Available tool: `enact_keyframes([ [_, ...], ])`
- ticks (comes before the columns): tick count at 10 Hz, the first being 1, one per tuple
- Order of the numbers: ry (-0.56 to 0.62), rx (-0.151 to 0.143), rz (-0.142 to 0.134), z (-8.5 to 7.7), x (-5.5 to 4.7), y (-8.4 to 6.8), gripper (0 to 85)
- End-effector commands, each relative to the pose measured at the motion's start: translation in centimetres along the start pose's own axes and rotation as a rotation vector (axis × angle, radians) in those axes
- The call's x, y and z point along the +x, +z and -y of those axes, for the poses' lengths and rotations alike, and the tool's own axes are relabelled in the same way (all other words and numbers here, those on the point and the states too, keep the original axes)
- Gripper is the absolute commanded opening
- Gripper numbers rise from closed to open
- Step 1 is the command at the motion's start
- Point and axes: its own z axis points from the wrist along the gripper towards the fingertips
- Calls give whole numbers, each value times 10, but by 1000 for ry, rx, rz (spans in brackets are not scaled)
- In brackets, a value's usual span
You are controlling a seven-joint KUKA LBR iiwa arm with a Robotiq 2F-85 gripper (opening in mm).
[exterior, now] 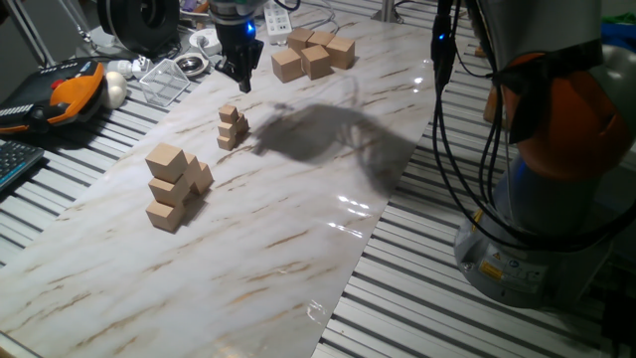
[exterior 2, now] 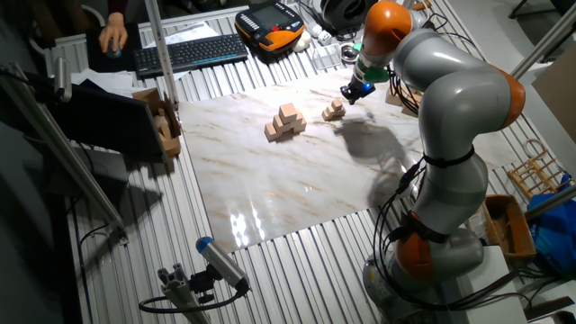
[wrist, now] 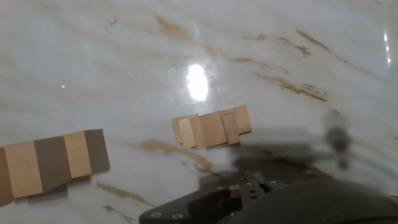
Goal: Stack the blocks into a pyramid shape
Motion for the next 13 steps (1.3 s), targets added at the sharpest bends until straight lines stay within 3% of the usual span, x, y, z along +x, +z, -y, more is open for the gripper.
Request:
enact_keyframes([
  [1,0,0,3,0,0,0,0],
  [5,5,-9,-1,-3,-1,2,0],
  [6,5,0,1,-4,-1,3,0],
  [13,5,-4,-32,-2,-1,1,0],
])
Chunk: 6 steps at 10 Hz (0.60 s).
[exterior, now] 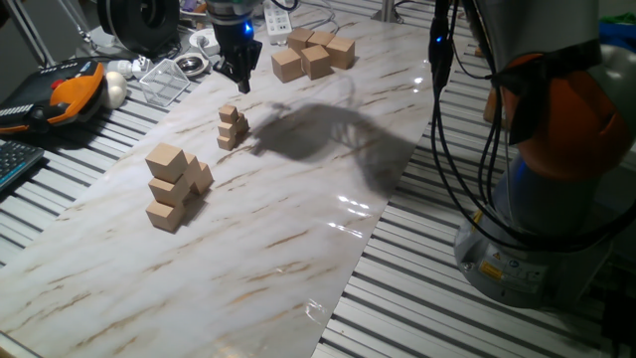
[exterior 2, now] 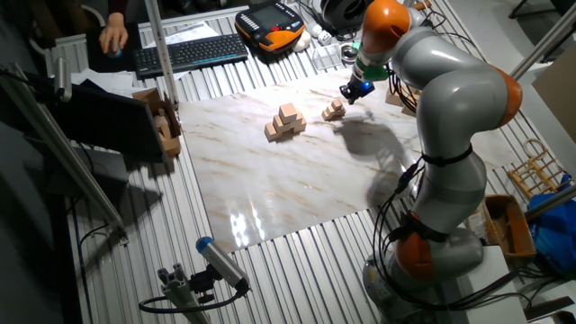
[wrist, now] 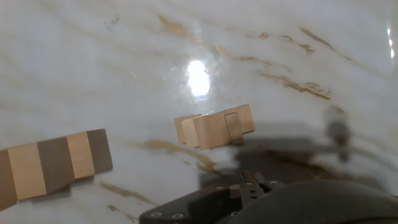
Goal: Stack the blocks into a pyramid shape
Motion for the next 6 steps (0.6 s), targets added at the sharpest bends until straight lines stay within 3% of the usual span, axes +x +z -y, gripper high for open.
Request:
enact_keyframes([
  [1,0,0,0,-1,0,1,0],
  [6,-8,5,-1,-1,1,1,0],
])
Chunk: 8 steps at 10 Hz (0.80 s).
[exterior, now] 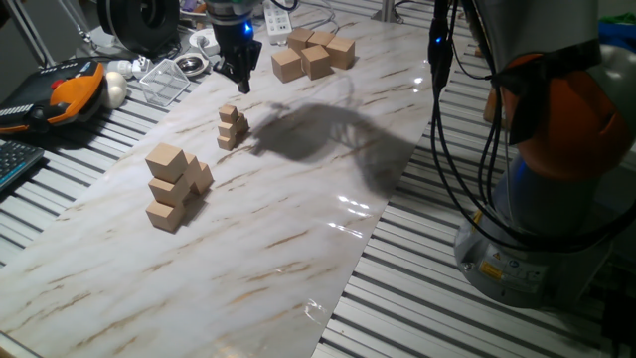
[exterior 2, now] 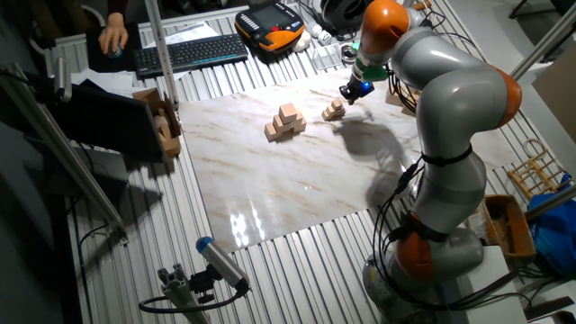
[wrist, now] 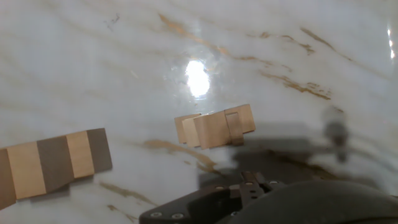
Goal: Stack the blocks into a pyramid shape
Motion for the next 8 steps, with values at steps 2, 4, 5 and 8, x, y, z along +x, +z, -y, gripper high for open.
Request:
enact_keyframes([
  [2,-9,5,-3,1,-1,1,0],
  [4,-17,10,-4,2,-1,1,0],
  [5,-17,10,-4,3,-1,1,0],
  [8,-32,19,-7,6,-2,2,0],
])
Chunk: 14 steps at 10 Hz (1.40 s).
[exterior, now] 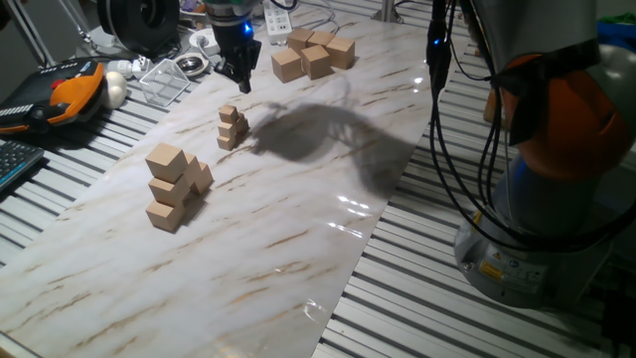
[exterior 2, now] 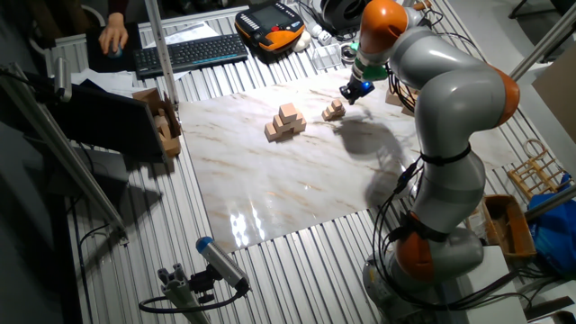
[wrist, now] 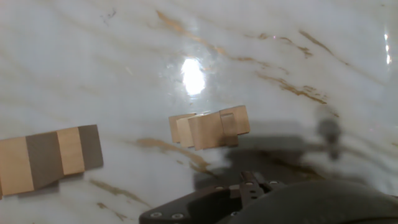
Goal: Stack the blocks into a pyramid shape
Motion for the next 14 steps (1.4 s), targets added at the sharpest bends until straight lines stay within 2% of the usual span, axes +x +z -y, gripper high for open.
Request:
enact_keyframes([
  [1,-1,-2,0,0,0,0,0],
  [2,3,-13,-4,-1,0,0,0],
  [3,22,-48,-17,-4,2,-2,0],
  [5,25,-44,-23,-6,5,-3,0],
  [9,25,-34,-13,-4,10,-11,0],
  [10,21,-18,-3,-5,10,-11,0],
  [14,9,-5,3,-4,13,-13,0],
])
